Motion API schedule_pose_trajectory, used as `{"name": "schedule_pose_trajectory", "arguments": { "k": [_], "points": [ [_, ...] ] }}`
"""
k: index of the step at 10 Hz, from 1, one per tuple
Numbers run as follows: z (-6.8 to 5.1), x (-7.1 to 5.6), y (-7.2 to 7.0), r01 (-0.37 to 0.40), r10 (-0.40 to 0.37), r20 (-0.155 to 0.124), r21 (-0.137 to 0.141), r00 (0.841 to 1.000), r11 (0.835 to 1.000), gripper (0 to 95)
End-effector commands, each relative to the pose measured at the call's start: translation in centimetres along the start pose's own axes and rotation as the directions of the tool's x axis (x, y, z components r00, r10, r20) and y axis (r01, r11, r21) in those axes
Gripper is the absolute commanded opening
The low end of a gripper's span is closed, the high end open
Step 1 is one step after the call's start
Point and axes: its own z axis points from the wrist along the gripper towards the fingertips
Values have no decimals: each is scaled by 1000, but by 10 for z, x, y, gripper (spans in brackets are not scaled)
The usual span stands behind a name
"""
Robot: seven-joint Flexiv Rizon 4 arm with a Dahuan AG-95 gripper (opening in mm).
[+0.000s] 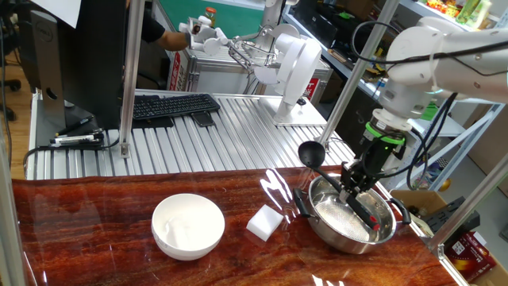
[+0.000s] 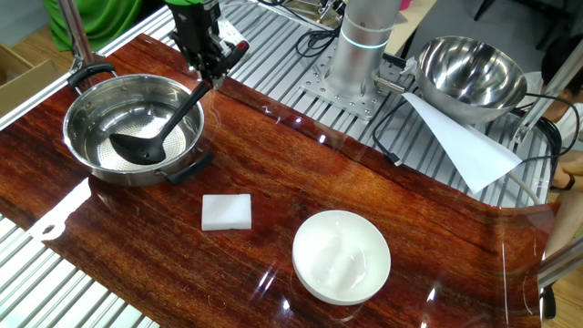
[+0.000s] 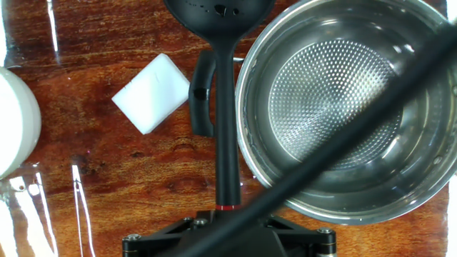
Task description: Scoop water with a large spoon from one bowl to another
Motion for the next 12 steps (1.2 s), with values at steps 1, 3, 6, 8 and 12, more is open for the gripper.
{"name": "schedule_pose_trajectory", "arguments": {
  "k": [1,3,6,8,12],
  "points": [
    [0,-2,0,-5,5,-10,-4,1000,1000,0],
    [0,-2,0,-4,4,-8,-2,1000,1000,0],
    [-1,-2,-2,-3,3,-7,-2,1000,1000,0],
    [-13,-2,-11,14,-14,-17,-7,1000,1000,0],
    [-20,12,-33,35,-35,-21,-13,999,999,0]
  ]
}}
